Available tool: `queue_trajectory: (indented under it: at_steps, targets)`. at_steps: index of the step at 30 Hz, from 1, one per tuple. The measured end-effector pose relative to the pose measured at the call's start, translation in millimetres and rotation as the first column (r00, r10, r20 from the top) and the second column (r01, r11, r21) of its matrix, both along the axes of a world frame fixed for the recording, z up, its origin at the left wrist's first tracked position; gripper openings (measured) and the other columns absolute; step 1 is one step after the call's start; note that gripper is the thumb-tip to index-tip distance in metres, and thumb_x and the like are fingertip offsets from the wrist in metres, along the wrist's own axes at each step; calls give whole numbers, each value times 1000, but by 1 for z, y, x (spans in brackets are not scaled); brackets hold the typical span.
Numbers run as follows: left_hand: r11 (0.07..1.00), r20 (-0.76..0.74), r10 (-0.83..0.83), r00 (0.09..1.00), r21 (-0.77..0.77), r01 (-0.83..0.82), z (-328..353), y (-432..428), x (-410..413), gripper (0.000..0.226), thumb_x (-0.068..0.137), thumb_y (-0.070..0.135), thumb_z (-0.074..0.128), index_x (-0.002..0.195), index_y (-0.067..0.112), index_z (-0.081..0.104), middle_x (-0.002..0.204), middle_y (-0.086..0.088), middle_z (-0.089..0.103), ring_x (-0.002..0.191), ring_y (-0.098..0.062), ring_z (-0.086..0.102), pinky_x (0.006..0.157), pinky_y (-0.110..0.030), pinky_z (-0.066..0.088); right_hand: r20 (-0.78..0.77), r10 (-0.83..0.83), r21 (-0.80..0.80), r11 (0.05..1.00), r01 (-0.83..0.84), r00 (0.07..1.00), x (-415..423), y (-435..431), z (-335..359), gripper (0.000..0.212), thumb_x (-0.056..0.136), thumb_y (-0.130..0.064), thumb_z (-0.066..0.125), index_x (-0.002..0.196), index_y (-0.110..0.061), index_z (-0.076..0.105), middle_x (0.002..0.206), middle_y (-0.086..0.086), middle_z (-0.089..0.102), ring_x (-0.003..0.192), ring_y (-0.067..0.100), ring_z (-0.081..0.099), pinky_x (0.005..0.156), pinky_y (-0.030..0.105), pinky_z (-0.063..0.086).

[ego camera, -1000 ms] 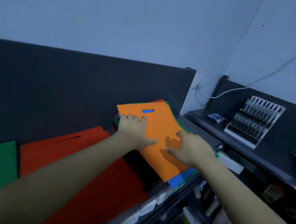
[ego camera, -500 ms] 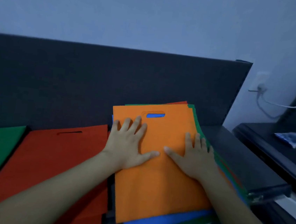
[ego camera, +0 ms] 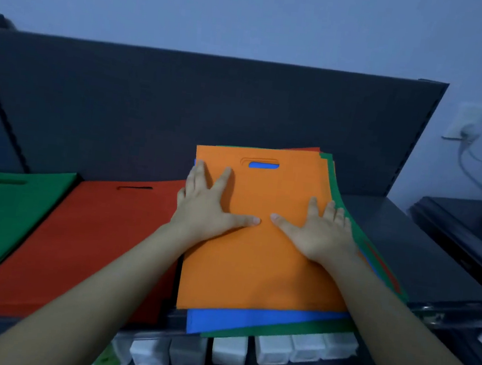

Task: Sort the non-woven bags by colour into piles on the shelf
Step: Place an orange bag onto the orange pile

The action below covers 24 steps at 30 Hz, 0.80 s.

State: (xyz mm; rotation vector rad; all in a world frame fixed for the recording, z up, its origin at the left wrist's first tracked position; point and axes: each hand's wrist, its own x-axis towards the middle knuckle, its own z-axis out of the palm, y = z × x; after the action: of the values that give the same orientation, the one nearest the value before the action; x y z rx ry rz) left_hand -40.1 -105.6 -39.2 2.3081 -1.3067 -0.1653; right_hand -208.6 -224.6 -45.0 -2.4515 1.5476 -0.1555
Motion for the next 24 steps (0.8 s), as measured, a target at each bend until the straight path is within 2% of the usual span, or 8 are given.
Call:
queue_trajectory:
  at_steps: [2, 4, 7, 11, 15, 19, 22, 24]
  targets:
    - [994, -82, 43, 996, -95, -50, 0, 4, -4, 122, 59, 76, 70, 154, 37, 4, 158, -8, -25, 148, -28, -9, 117, -48, 13, 160, -17, 102, 995, 1, 987, -4, 1, 18, 103, 80, -70, 55, 154, -17, 7, 160, 15, 7, 146, 35, 13, 119, 47, 16]
    - [980, -134, 67, 989, -177, -91, 3, 8, -4, 122, 59, 67, 78, 153, 36, 7, 159, -8, -23, 149, -30, 0, 116, -46, 22, 339, -35, 138, 990, -12, 940, -8, -1, 29, 102, 74, -65, 66, 152, -17, 20, 154, 11, 26, 138, 32, 32, 112, 48, 32]
    - [951, -206, 121, 971, -257, -173, 8, 11, 1, 120, 62, 50, 85, 154, 29, 11, 161, -7, -13, 148, -30, 9, 115, -44, 24, 418, -29, 136, 990, -31, 908, -11, 4, 37, 95, 73, -52, 75, 148, -14, 30, 147, 8, 37, 131, 29, 43, 106, 45, 40]
    - [906, -356, 153, 922, -321, -274, 13, 13, 15, 112, 64, 37, 88, 152, 16, 21, 160, -7, 11, 144, -26, 23, 113, -42, 29, 467, 5, 120, 990, -70, 884, -16, 13, 39, 86, 79, -41, 74, 148, -14, 31, 146, 5, 42, 129, 25, 46, 101, 35, 41]
    - [854, -408, 134, 903, -414, -314, 12, 16, 23, 92, 66, 26, 87, 143, 16, 38, 142, -1, 44, 127, -21, 46, 103, -38, 41, 530, 40, 86, 991, -101, 847, -17, 24, 40, 79, 82, -37, 73, 147, -16, 34, 147, 3, 43, 132, 22, 44, 99, 30, 39]
    - [784, -471, 76, 879, -517, -345, 13, 23, 26, 81, 75, 13, 82, 142, 15, 36, 127, 1, 58, 106, -15, 58, 86, -30, 45, 605, 22, 59, 996, -72, 796, -17, 24, 41, 68, 81, -31, 75, 140, -17, 44, 141, 3, 48, 127, 20, 48, 90, 25, 37]
    - [787, -463, 59, 884, -523, -326, 9, 26, 25, 70, 79, 13, 79, 138, 16, 40, 103, 3, 64, 90, -13, 63, 73, -26, 48, 545, 0, 58, 998, -37, 838, -17, 23, 41, 66, 81, -33, 74, 138, -16, 45, 140, 4, 46, 121, 21, 51, 82, 25, 37]
    - [785, -472, 49, 880, -527, -326, 6, 28, 25, 51, 81, 13, 76, 126, 14, 51, 95, 1, 65, 89, -15, 65, 71, -27, 51, 510, -13, 67, 997, -24, 860, -17, 24, 40, 67, 80, -34, 74, 138, -16, 45, 140, 4, 46, 121, 22, 51, 83, 26, 38]
